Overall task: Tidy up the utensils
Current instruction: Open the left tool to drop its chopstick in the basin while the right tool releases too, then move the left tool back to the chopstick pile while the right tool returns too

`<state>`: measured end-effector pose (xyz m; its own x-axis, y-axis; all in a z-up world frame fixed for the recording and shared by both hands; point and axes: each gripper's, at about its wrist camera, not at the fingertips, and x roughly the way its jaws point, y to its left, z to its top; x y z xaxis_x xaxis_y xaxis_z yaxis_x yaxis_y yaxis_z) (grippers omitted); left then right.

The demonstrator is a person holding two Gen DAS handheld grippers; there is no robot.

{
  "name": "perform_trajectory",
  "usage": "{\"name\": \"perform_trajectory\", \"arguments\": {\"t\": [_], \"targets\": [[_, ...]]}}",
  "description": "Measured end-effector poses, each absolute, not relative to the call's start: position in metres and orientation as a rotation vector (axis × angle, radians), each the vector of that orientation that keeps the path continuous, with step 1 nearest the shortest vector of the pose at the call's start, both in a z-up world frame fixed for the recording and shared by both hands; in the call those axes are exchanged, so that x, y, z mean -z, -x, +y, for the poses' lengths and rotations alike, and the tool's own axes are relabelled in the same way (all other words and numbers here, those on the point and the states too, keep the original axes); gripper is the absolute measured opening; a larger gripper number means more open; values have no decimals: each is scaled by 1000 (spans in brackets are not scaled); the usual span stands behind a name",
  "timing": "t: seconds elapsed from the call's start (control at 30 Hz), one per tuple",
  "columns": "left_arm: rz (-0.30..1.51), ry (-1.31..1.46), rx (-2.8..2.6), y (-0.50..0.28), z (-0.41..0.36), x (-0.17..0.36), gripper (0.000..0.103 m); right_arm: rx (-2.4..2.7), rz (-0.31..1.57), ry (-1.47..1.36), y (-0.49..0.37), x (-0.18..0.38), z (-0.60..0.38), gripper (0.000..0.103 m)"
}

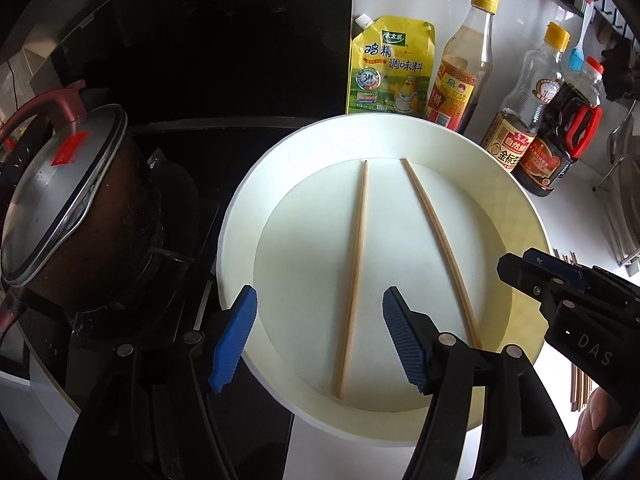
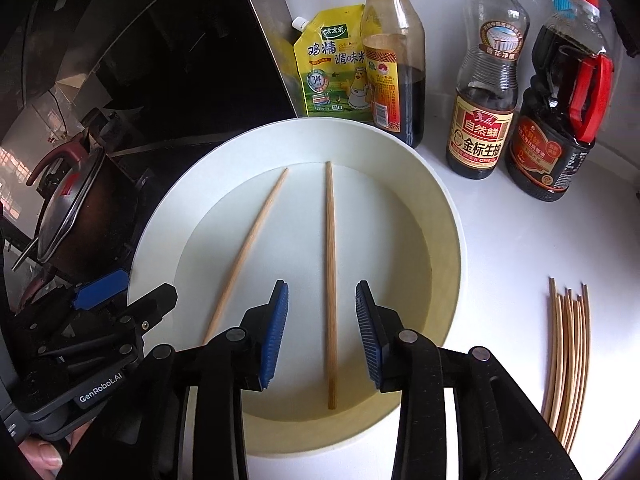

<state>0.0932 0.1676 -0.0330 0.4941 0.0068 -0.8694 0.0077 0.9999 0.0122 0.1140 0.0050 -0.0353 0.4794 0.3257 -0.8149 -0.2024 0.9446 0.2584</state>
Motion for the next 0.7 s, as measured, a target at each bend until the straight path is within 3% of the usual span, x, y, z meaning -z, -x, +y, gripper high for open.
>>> {"name": "perform_trajectory", "arguments": {"t": [0.7], "targets": [[1048, -77, 169, -47, 65, 16, 68, -105, 990, -216, -27, 32, -133, 40]]}}
